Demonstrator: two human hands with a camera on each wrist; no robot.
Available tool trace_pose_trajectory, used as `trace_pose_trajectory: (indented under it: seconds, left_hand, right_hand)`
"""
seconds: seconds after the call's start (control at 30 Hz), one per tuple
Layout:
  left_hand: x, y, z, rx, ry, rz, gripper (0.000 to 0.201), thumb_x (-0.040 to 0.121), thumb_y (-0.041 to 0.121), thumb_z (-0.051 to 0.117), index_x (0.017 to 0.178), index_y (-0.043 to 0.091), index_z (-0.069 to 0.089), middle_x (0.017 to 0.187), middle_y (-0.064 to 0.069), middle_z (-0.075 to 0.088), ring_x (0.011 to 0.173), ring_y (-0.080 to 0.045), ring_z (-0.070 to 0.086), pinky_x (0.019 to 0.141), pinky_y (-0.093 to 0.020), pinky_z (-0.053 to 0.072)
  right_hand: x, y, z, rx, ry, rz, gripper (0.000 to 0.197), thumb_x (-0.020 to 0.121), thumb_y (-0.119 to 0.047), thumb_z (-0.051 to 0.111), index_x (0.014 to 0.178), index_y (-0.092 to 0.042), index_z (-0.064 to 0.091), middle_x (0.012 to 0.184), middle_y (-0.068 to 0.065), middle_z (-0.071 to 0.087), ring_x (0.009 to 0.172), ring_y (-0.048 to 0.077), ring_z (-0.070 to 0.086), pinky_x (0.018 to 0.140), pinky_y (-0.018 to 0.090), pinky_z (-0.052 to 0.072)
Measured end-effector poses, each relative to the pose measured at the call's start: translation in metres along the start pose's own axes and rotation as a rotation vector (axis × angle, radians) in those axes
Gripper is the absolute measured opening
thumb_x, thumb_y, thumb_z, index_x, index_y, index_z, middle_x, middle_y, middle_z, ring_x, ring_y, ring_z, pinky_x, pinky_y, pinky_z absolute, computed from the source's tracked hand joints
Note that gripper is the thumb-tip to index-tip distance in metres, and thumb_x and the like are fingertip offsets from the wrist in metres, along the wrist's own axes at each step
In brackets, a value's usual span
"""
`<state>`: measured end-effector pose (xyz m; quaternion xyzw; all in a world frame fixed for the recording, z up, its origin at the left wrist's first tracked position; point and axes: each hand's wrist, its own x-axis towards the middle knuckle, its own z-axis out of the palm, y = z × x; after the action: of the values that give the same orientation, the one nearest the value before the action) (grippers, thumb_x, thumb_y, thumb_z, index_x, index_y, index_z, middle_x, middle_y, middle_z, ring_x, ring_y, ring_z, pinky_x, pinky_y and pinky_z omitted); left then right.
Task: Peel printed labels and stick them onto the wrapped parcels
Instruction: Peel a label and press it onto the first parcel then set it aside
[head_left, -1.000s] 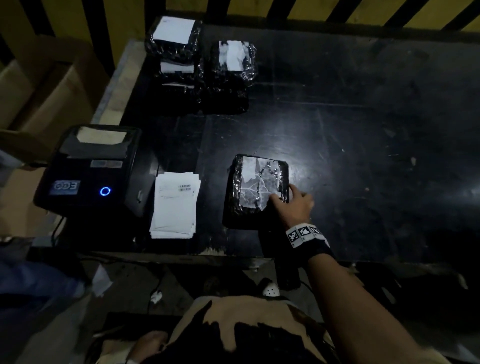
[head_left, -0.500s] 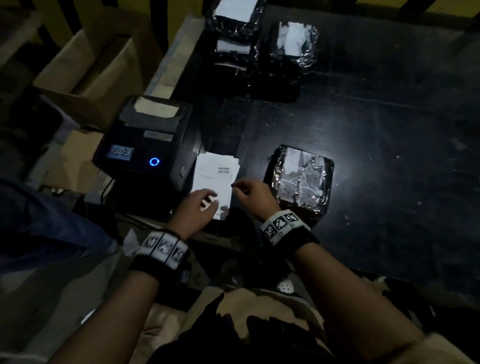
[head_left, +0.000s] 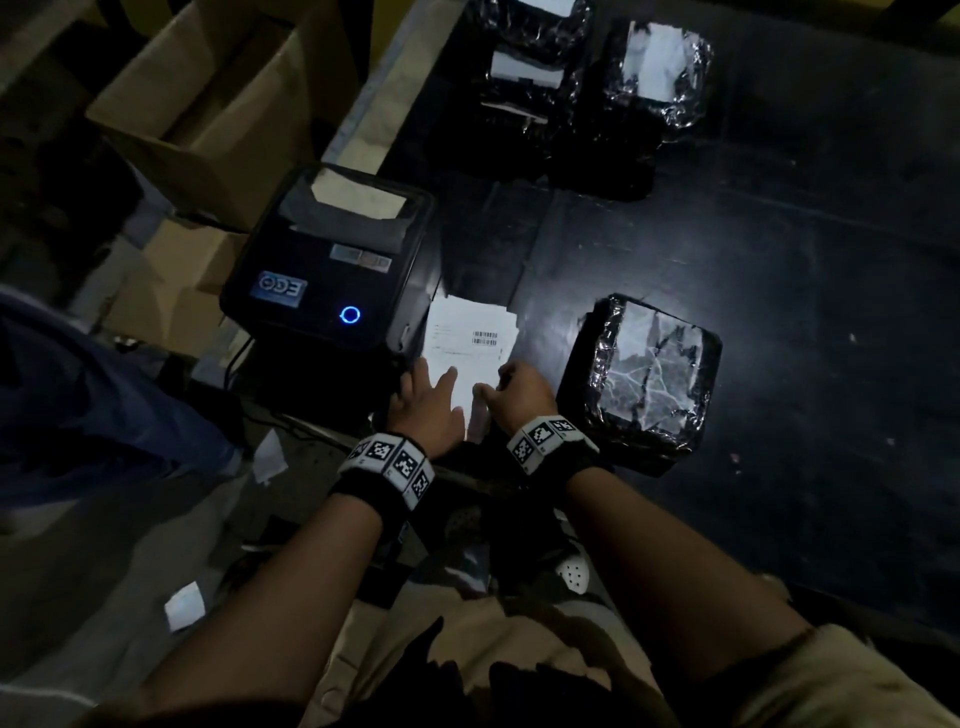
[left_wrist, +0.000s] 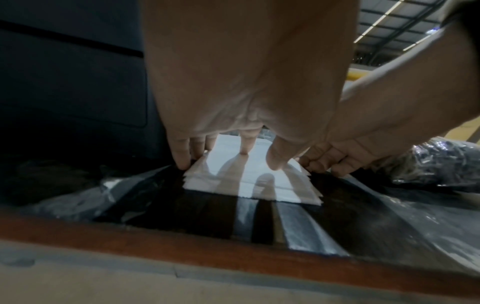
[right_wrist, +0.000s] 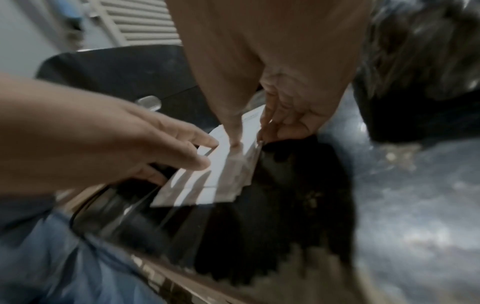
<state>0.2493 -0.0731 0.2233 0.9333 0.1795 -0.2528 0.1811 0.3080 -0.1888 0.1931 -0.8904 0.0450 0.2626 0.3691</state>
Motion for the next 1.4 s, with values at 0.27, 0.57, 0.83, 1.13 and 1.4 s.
trace_pose_trajectory:
  seconds: [0.27,0.57,0.83,1.13,1.4]
  left_hand:
    - [0.003,-0.009,0.008,0.072,0.040,0.054,0.069,0.092,0.038,0.053,0.150,0.029,0.017,0.156,-0.009,0.005,0.138,-0.031,0.018,0.110,-0.043,0.022]
    - [0.009,-0.014,0.014,0.071,0.076,0.058,0.082,0.090,0.041,0.057,0.152,0.022,0.006,0.158,-0.009,0.008,0.139,-0.029,0.019,0.113,-0.042,0.022]
    - [0.009,-0.013,0.014,0.070,0.087,0.058,0.081,0.089,0.042,0.056,0.150,0.014,0.011,0.158,-0.010,0.009,0.141,-0.028,0.018,0.114,-0.042,0.021]
    - [-0.006,0.011,-0.025,-0.029,-0.004,0.164,0.070,0.087,0.041,0.058,0.144,0.016,0.027,0.152,-0.012,0.018,0.140,-0.031,0.018,0.111,-0.041,0.027]
    - [-0.030,0.081,-0.055,-0.289,0.269,0.624,0.064,0.086,0.046,0.062,0.141,0.024,0.037,0.152,0.002,0.024,0.141,-0.018,0.019,0.114,-0.039,0.028]
  right_hand:
    - [-0.002,-0.002,0.002,0.189,0.094,0.114,0.016,0.081,-0.012,0.073,0.093,-0.002,0.070,0.098,0.014,0.072,0.092,0.026,0.068,0.078,0.028,0.052]
    - [-0.015,-0.004,-0.006,0.025,0.134,0.022,0.017,0.091,-0.021,0.061,0.082,-0.010,0.071,0.083,0.009,0.071,0.079,0.025,0.068,0.070,0.032,0.054]
    - [-0.024,-0.005,-0.024,0.027,0.201,-0.053,0.024,0.094,-0.021,0.055,0.094,-0.005,0.073,0.095,0.018,0.072,0.090,0.032,0.067,0.081,0.036,0.054]
    - [-0.044,-0.003,-0.094,0.278,0.363,-0.209,0.022,0.095,-0.022,0.057,0.103,-0.007,0.071,0.094,0.002,0.072,0.084,0.010,0.064,0.074,0.018,0.047]
    - [-0.067,0.017,-0.134,0.438,0.466,-0.215,0.025,0.094,-0.024,0.058,0.070,-0.022,0.064,0.070,-0.007,0.067,0.065,0.003,0.059,0.065,0.022,0.046]
